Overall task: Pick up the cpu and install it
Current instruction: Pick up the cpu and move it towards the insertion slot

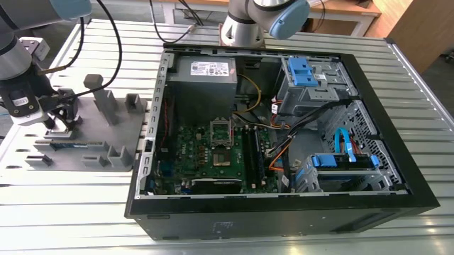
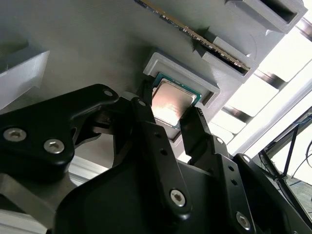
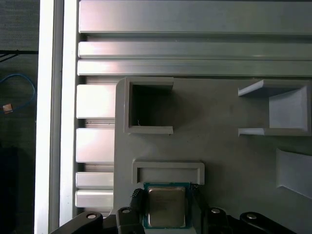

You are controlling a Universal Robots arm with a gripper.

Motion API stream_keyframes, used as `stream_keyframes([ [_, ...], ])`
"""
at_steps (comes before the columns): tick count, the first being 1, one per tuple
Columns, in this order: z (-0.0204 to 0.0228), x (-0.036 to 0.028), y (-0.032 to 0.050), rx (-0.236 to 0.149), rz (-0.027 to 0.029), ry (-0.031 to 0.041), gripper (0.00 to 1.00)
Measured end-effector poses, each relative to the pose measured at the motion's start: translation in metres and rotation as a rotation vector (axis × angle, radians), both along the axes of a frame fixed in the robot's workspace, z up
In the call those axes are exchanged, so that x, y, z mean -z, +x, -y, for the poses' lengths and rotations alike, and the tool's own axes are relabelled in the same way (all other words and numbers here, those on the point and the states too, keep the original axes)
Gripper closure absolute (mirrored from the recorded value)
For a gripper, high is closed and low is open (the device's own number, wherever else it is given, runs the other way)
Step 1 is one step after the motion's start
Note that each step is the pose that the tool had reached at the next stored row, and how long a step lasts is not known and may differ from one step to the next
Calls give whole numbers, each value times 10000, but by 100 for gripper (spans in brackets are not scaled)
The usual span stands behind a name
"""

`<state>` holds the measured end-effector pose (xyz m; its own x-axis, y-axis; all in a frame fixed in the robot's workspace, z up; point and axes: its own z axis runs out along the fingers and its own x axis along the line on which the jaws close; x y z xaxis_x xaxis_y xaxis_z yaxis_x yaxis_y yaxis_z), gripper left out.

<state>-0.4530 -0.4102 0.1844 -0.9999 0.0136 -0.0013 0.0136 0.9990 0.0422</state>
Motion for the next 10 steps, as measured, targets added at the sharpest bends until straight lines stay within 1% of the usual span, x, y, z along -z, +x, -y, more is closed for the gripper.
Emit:
stream_keyframes([
  [1, 0, 0, 0, 1, -2, 0, 49],
  [3, 0, -1, 0, 0, -5, -1, 53],
  [5, 0, 0, 0, 0, -17, 0, 53],
  [8, 0, -2, 0, 1, -16, 1, 53],
  [10, 0, -15, 0, 0, -18, 0, 53],
])
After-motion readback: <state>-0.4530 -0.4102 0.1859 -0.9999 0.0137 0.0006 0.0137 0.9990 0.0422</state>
